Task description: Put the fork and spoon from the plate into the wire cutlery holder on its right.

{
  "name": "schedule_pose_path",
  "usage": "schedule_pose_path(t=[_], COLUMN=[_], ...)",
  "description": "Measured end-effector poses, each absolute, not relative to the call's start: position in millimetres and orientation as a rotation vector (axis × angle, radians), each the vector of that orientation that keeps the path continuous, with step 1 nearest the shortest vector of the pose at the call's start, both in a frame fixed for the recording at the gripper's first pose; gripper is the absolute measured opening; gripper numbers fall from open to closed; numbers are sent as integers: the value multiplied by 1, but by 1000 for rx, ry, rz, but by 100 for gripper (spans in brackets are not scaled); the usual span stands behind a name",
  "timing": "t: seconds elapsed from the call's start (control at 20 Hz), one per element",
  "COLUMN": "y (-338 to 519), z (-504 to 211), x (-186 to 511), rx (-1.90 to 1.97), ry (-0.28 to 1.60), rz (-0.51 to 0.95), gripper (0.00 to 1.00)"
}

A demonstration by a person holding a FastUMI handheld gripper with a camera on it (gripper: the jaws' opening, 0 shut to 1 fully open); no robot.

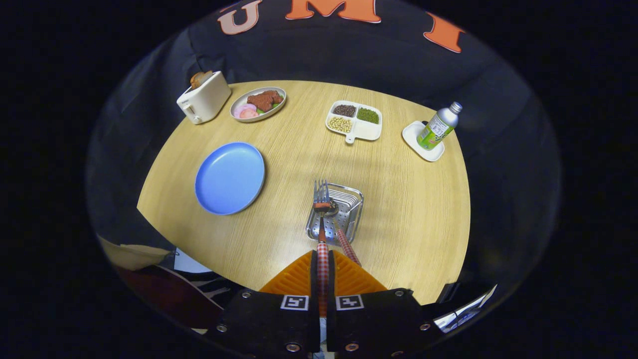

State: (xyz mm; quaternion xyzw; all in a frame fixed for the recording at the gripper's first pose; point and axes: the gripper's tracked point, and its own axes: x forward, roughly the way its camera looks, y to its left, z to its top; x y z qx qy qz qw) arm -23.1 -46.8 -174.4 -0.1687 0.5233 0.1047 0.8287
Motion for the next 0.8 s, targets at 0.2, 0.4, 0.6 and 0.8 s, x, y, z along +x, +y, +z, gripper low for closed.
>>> schedule_pose_path(t=[0.2,0.4,0.6,0.8], y=[-54,-56,-62,-63], z=[-181,-186,-199,-208], x=[-21,-9,-4,5], rx=[-378,-435,-478,-489], ry=[1223,1293,1386,1423], rz=[238,256,248,245], gripper=[6,6,6,6])
